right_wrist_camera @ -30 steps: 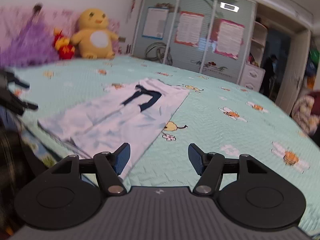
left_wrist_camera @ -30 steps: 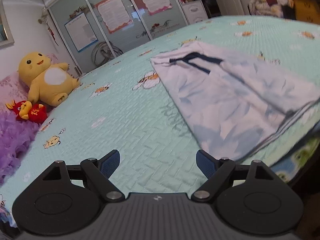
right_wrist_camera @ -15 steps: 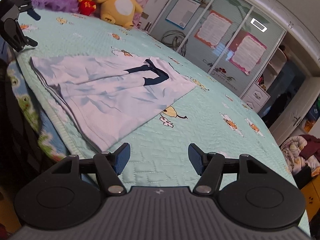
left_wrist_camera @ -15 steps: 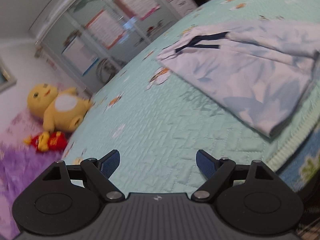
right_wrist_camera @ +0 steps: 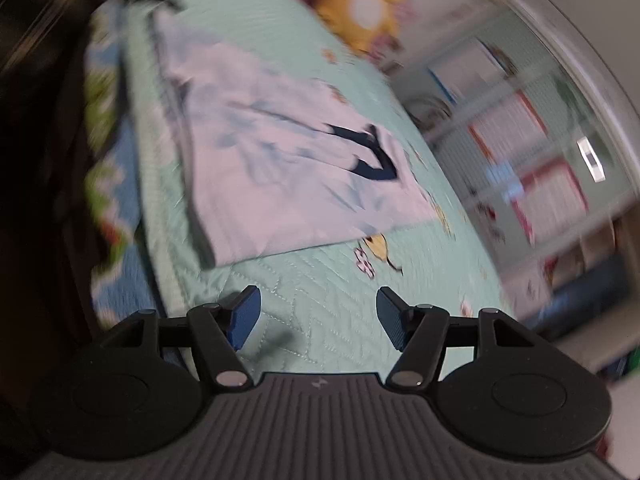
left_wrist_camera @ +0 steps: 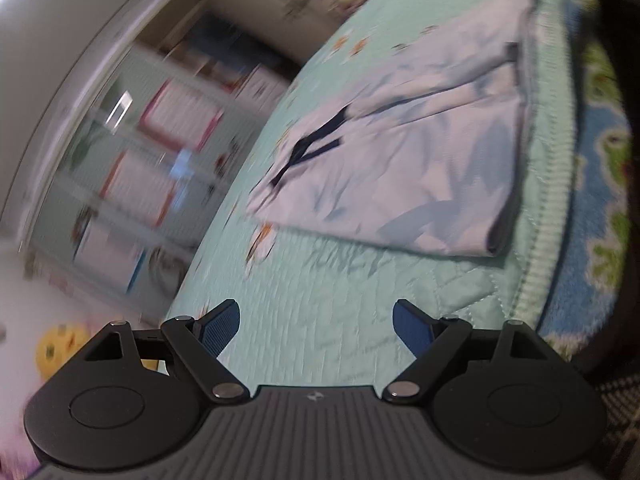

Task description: Fold clothes

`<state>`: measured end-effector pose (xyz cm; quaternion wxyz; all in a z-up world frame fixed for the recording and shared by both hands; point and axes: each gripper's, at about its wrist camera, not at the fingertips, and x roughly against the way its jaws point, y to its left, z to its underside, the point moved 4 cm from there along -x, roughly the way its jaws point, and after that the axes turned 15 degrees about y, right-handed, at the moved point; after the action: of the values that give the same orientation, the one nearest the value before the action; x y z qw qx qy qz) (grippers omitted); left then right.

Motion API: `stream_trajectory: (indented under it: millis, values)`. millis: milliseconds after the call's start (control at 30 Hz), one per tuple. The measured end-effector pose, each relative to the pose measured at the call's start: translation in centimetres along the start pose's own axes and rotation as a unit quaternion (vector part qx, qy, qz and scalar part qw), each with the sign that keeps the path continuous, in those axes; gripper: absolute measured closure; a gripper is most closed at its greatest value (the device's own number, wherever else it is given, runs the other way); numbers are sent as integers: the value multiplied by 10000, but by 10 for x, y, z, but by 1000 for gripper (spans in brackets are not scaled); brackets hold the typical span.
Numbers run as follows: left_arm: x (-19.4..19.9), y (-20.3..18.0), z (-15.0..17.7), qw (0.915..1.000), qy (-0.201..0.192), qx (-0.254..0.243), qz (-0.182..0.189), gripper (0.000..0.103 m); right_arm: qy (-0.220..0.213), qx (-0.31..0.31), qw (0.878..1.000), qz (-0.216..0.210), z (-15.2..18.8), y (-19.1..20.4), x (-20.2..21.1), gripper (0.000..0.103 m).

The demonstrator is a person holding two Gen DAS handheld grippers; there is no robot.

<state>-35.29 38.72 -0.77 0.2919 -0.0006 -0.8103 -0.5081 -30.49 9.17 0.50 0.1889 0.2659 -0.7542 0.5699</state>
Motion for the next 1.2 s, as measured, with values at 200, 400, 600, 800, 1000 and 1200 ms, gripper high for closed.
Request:
stream_trajectory:
  millis: [200,400,600,800,1000,1200]
  values:
    - [-8,3,-1,9969,-508,-407,447,16,-259,1009,9945,138,0,9,-2,39]
    - [-9,-2,-5,9958,-586,-557,422,17,-417,1369,9891,358,0,19,2,39]
    - [-8,-4,-9,9967,-492,-534,353,17,-610,1374,9876,460,-6,26,6,39]
    - [-10,-2,-14,9982,-260,-291,445,17,-683,1312,9878,487,-10,28,8,39]
    - [-21,50,-3,9631,421,1933,1827,16,-469,614,9969,116,-2,15,15,39]
    - [-55,139,23,7905,722,5347,2899,16,-181,-2537,9517,-1721,7,-72,0,38]
